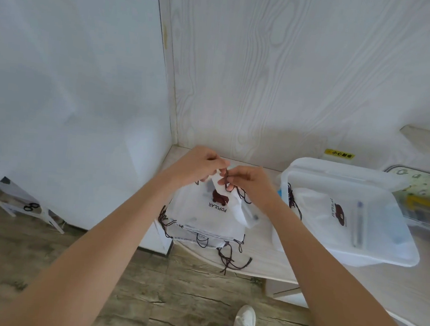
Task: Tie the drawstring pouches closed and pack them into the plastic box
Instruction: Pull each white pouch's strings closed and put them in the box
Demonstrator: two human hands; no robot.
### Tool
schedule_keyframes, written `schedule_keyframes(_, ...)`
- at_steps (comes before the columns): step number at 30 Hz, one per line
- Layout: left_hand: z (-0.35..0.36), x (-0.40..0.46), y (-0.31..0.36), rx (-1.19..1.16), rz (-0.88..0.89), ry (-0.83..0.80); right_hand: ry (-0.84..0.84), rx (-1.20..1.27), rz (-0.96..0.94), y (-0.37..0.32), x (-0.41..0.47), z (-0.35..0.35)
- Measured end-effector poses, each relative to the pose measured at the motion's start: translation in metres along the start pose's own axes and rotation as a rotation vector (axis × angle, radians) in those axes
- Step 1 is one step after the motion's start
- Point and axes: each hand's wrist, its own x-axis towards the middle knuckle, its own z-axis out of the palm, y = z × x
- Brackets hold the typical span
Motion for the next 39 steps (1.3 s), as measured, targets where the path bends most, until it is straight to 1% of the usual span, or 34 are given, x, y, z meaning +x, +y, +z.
schedule_keyframes(3, -0.002, 0.005, 0.01, -0.232, -0.091, -0.065, 0.037, 0.095, -0.01, -0.002, 0.001, 0.0)
schedule_keyframes(5, -0.003, 0.01, 0.014, -0.338, -0.147, -0.064, 0.036, 0.122, 0.016, 0.0, 0.003, 0.0)
schedule_keyframes(8, -0.003, 0.019, 0.016, -0.344, -0.22, -0.05, 0.042, 0.12, 0.07, 0.004, 0.004, -0.001)
schedule_keyframes(12, -0.002, 0.032, 0.015, -0.284, -0.294, -0.045, 0.03, 0.111, 0.047, 0.004, 0.002, -0.001)
schedule_keyframes(14, -0.001, 0.038, 0.013, -0.337, -0.356, -0.049, 0.002, 0.096, 0.059, 0.006, 0.0, -0.002)
schedule_keyframes(16, 0.0, 0.044, 0.009, -0.463, -0.416, -0.049, -0.04, 0.163, 0.084, 0.009, -0.002, -0.002)
schedule_keyframes(19, 0.005, 0.054, -0.003, -0.653, -0.498, -0.056, -0.005, 0.353, 0.127, 0.01, -0.004, 0.0)
schedule_keyframes(21, 0.011, 0.062, -0.016, -0.83, -0.551, -0.035, 0.02, 0.322, 0.116, 0.012, -0.005, 0.001)
schedule_keyframes(22, 0.014, 0.065, -0.023, -0.868, -0.573, 0.001, 0.027, 0.284, 0.108, 0.012, -0.006, 0.002)
schedule_keyframes(23, 0.017, 0.065, -0.028, -0.777, -0.561, 0.082, 0.044, 0.272, 0.115, 0.013, -0.006, 0.001)
schedule_keyframes(24, 0.02, 0.063, -0.035, -0.603, -0.515, 0.174, 0.077, 0.295, 0.134, 0.014, -0.006, 0.002)
schedule_keyframes(25, 0.024, 0.059, -0.04, -0.368, -0.447, 0.282, 0.116, 0.326, 0.157, 0.014, -0.005, 0.001)
schedule_keyframes(26, 0.027, 0.054, -0.046, -0.149, -0.317, 0.412, 0.148, 0.355, 0.173, 0.014, -0.003, 0.002)
schedule_keyframes(27, 0.029, 0.044, -0.047, -0.059, -0.143, 0.474, 0.172, 0.377, 0.183, 0.015, -0.002, 0.002)
schedule_keyframes(28, 0.033, 0.033, -0.046, -0.063, 0.007, 0.453, 0.185, 0.395, 0.19, 0.015, -0.001, 0.002)
schedule_keyframes(29, 0.036, 0.021, -0.044, -0.082, 0.112, 0.384, 0.191, 0.398, 0.195, 0.015, 0.0, 0.002)
schedule_keyframes(31, 0.039, 0.005, -0.041, -0.037, 0.214, 0.229, 0.194, 0.338, 0.203, 0.013, 0.001, 0.004)
schedule_keyframes(32, 0.041, 0.002, -0.043, 0.001, 0.253, 0.203, 0.185, 0.312, 0.205, 0.011, 0.0, 0.004)
schedule_keyframes(34, 0.041, -0.001, -0.045, 0.034, 0.3, 0.26, 0.147, 0.317, 0.199, 0.008, 0.0, 0.006)
schedule_keyframes(39, 0.036, -0.005, -0.049, 0.012, 0.351, 0.372, 0.082, 0.414, 0.177, 0.003, -0.002, 0.003)
